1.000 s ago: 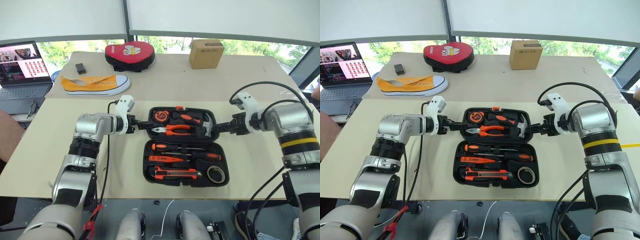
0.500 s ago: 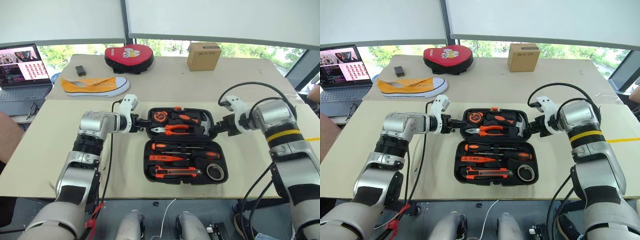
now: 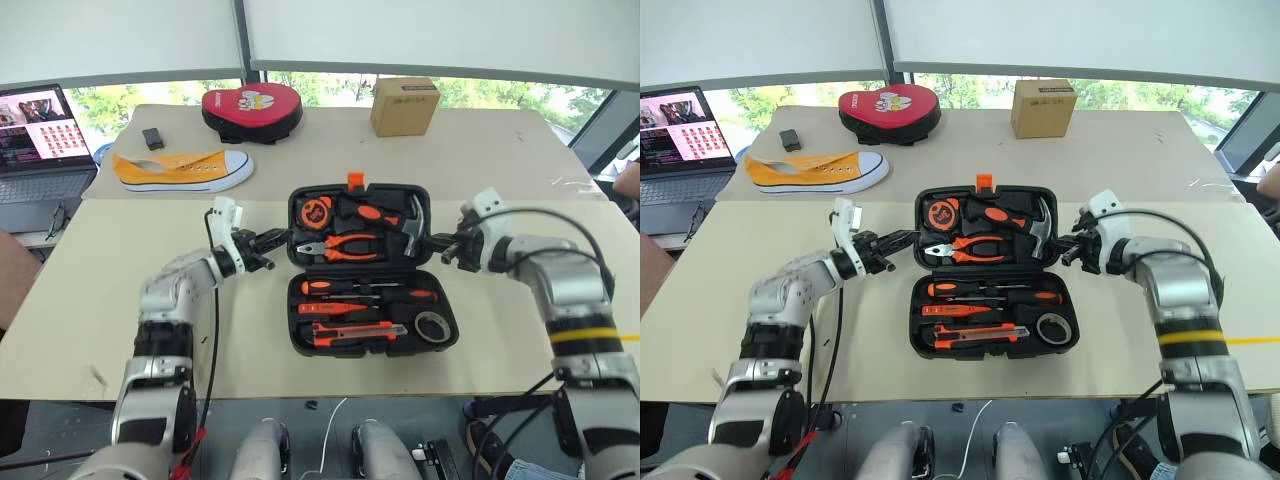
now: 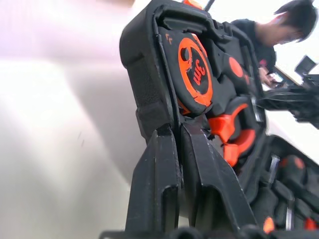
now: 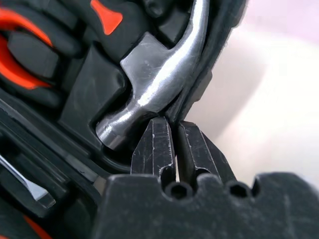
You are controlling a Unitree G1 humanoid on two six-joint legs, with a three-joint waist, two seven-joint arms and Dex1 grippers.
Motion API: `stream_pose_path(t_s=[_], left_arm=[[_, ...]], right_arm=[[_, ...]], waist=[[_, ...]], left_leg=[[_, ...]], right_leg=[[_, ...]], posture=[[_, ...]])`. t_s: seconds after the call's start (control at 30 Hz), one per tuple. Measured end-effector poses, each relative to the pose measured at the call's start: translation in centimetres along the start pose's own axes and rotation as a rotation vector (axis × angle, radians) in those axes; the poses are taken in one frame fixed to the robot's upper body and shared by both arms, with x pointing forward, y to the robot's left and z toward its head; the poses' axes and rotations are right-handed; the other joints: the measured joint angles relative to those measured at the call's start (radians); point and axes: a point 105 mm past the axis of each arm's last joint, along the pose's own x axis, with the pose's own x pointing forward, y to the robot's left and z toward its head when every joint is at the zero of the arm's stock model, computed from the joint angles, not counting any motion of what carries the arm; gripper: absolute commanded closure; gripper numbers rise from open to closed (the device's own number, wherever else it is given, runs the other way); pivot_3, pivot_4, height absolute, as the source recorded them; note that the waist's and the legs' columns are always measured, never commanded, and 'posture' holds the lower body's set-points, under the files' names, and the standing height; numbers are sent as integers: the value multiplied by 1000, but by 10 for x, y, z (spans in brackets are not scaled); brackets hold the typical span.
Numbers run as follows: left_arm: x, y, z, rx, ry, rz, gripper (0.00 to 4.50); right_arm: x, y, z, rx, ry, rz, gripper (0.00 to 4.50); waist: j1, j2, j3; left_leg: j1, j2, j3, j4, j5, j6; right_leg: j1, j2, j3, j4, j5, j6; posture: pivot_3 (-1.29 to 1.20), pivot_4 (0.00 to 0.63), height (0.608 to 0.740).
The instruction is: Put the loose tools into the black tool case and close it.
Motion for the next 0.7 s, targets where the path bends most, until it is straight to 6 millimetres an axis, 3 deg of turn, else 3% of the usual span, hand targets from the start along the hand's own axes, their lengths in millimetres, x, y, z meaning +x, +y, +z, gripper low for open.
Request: stream_pose_path(t_s=[0.2, 0.33, 0.43, 0.5, 0.57, 0.7], left_arm=[[-24, -22, -3, 290, -86, -79, 4442], [-50, -38, -20, 482, -71, -163, 4442], [-60, -43, -32, 517, -46, -202, 3405], [-84, -35, -47, 509, 34, -187, 2683], [-102, -24, -57, 487, 107, -152, 1919], [-117, -12, -45, 526, 167, -140, 1857]], right_arm=[[-34, 27, -10, -417, -125, -29, 4500], [-52, 44, -27, -655, -156, -12, 4500], [-58, 49, -45, -679, -132, 11, 3398], [-73, 51, -80, -667, -14, 59, 2789], [-83, 52, -90, -653, 5, 50, 2057], [-100, 44, -87, -656, 13, 24, 716]], waist=[[4, 0, 0], [-4, 2, -1], [-5, 1, -1], [-2, 1, -1], [-4, 1, -1], [0, 1, -1]], left_leg=[[3, 1, 1, 1, -5, 8], [17, 3, 3, -3, -6, 10], [28, 5, 5, -3, -7, 11], [32, 6, 4, -4, -8, 13], [31, 6, 5, -4, -8, 13], [32, 7, 3, -4, -8, 13]], right_leg=[[4, 1, 0, -7, 0, 0], [18, 1, 1, -11, -1, -1], [29, 2, 0, -13, -1, -2], [34, 1, -1, -15, -3, -3], [32, 0, 0, -14, -3, -3], [35, 1, -1, -14, -3, -3]], posture=[[0, 150, 740], [0, 150, 740], [0, 150, 740], [0, 150, 740], [0, 150, 740], [0, 150, 740]])
